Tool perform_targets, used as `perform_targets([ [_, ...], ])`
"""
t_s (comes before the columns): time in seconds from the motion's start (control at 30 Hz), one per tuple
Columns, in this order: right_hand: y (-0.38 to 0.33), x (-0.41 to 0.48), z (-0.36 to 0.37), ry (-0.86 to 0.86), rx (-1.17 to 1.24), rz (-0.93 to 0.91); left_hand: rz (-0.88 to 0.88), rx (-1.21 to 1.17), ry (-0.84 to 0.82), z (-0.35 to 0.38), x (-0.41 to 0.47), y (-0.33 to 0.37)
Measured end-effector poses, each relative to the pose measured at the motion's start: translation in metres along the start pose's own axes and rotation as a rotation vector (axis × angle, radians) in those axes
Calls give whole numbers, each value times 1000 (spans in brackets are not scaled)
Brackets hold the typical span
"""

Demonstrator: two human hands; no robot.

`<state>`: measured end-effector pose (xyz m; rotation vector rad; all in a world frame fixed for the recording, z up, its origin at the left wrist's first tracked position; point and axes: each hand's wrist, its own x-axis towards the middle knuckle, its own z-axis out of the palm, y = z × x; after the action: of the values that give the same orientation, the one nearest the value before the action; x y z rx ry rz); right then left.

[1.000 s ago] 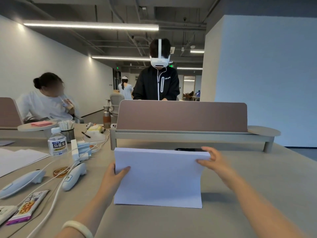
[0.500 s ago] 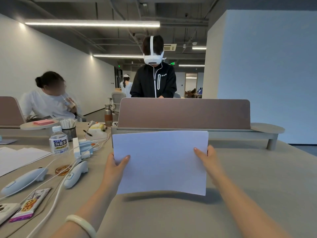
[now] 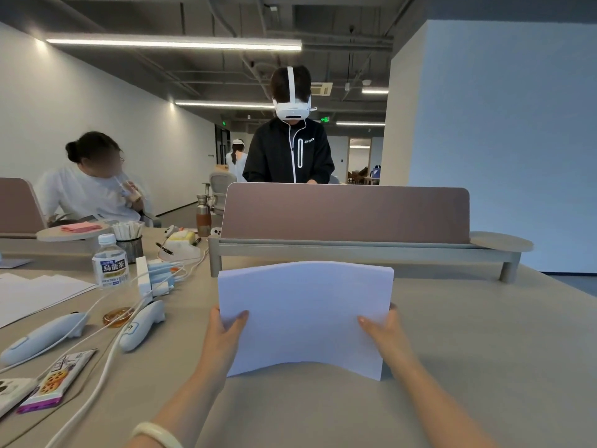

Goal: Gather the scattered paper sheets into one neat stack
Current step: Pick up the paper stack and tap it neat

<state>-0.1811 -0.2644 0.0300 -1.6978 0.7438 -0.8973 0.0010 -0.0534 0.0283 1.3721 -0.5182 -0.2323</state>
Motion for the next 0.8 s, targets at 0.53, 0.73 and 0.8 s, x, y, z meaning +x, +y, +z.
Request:
perform_targets([
  [0.53,-166,33,-36,-210,-759,-388,-71,77,162,-12,17,12],
  [0.73,-213,25,8,-394,-1109,-534,103,232,-148,-3,19,39],
  [0.8,-217,22,18,-421,-1142,-559,71,196,-193,2,17,39],
])
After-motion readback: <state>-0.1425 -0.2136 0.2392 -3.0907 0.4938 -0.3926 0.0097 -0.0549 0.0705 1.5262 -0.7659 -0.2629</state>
